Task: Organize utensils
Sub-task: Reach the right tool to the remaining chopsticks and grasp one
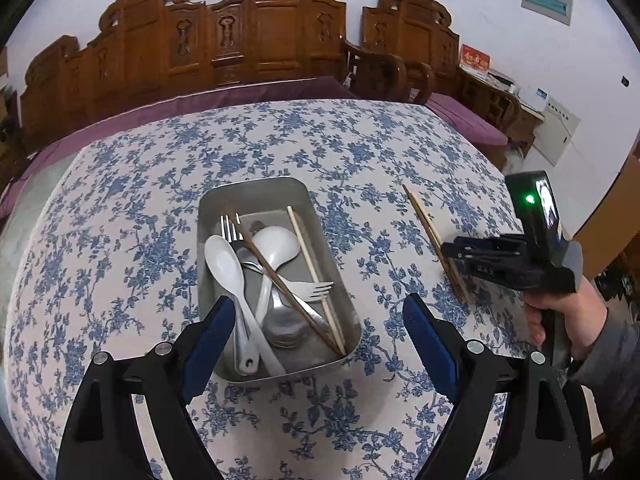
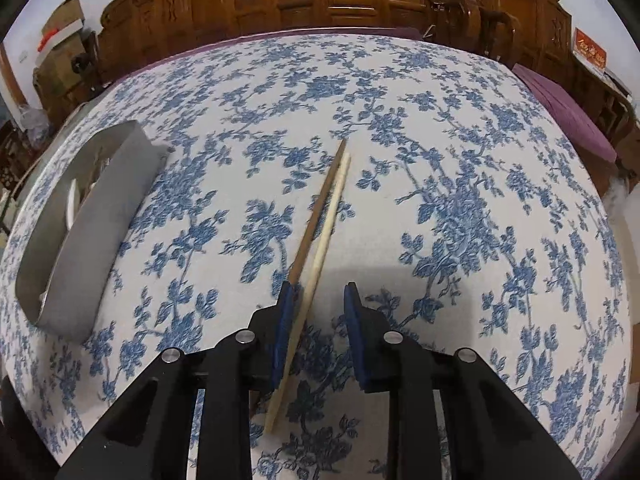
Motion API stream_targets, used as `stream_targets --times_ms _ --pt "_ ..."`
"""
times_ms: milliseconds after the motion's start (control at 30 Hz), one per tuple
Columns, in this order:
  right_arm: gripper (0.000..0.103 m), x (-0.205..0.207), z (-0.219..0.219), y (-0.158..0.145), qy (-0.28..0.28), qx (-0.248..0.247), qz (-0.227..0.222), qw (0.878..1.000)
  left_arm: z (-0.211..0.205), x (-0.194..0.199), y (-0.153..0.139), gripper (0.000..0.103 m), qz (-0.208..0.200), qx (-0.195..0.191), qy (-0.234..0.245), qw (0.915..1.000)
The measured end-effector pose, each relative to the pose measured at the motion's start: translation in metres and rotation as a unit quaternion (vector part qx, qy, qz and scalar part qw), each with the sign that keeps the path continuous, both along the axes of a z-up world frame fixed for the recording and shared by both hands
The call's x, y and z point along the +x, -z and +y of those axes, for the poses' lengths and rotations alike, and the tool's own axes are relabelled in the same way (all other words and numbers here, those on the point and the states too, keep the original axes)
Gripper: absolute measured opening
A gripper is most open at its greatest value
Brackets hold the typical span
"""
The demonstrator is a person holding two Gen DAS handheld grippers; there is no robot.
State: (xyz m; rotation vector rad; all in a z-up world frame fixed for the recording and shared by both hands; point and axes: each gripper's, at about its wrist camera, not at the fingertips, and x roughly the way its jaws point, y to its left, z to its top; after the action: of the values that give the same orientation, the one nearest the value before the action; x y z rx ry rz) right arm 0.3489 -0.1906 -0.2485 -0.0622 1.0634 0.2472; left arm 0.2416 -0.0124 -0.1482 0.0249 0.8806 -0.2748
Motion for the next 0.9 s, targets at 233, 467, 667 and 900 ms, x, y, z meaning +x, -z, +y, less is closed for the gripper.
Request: stream_targets --times_ms 233,467,667,900 --pt "0.020 0.002 0.003 0.001 0.003 -0.033 0.006 0.999 -0.010 -0.003 0.002 0.082 0.004 0.006 0.005 1.0000" --pt "0.006 -0.014 -0.013 -0.003 0.004 -0.035 0.012 0.999 -0.023 -0.009 -0.001 0.082 0.003 0.015 0.011 0.9998" --pt "0.006 -0.041 -0.045 -0.027 0.011 -0.007 -0.013 1.000 -0.045 -0.008 -0.003 0.082 0.001 0.019 0.022 0.9996" --pt "0.006 -0.073 -0.066 -0.058 0.004 0.026 -0.045 0.999 -0.080 0.000 0.002 0.082 0.005 0.019 0.034 0.9992"
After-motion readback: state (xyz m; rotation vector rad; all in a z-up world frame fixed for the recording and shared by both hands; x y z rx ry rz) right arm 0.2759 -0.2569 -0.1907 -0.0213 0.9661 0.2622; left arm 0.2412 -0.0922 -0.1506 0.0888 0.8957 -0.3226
